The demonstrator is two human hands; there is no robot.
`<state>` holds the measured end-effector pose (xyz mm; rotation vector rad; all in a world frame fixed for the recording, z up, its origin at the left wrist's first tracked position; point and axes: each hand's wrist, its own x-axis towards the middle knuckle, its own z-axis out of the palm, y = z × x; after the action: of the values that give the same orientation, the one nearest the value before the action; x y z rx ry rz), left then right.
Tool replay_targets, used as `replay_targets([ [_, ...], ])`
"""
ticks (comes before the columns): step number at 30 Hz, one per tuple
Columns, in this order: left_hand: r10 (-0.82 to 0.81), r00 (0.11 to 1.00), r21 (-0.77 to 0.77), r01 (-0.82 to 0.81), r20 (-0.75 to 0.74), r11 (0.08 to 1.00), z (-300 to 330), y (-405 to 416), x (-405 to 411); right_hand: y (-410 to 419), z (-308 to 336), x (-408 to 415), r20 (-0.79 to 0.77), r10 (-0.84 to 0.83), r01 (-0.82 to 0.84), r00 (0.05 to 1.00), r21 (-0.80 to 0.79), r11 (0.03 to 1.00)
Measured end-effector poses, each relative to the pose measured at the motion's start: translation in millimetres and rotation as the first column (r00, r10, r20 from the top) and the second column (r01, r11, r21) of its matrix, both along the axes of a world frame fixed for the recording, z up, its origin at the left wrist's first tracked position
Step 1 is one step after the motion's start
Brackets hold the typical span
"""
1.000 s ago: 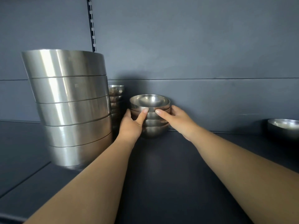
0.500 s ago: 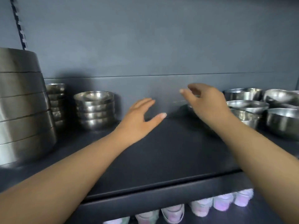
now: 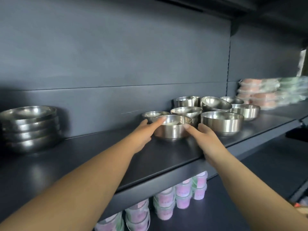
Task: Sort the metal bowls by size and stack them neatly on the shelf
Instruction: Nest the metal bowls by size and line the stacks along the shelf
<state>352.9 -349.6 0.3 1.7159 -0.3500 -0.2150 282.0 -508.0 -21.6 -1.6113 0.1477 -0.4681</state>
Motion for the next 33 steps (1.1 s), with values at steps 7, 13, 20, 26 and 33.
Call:
replay_targets([
  [7, 0.025, 0.986, 0.104, -0.042, 0.166, 0.994, -2.9, 24.2, -12.2, 4.7, 4.2, -1.6, -0.034, 0.200, -0.202, 0.979, -0.073, 0.977],
  [13, 0.262, 0.927, 0.147, -0.308, 0.269, 0.940, -17.3, 111.7, -29.3, 65.9, 6.8, 14.3, -0.043, 0.438, -0.439, 0.898, -0.160, 0.884],
  [20, 0.556, 0.761, 0.038, -0.601, 0.334, 0.799, -21.9, 197.2, -86.3, 164.2, 6.6, 26.1, -0.016, 0.691, -0.683, 0.723, -0.167, 0.711],
  [26, 0.715, 0.621, 0.042, -0.764, 0.320, 0.644, -23.1, 225.2, -120.9, 219.1, 5.1, 28.5, -0.084, 0.798, -0.792, 0.596, -0.222, 0.568],
  [33, 0.827, 0.339, 0.033, -0.931, 0.449, 0.364, -30.6, 230.7, -146.9, 216.9, 6.1, -1.6, -0.154, 0.772, -0.769, 0.617, -0.326, 0.549],
])
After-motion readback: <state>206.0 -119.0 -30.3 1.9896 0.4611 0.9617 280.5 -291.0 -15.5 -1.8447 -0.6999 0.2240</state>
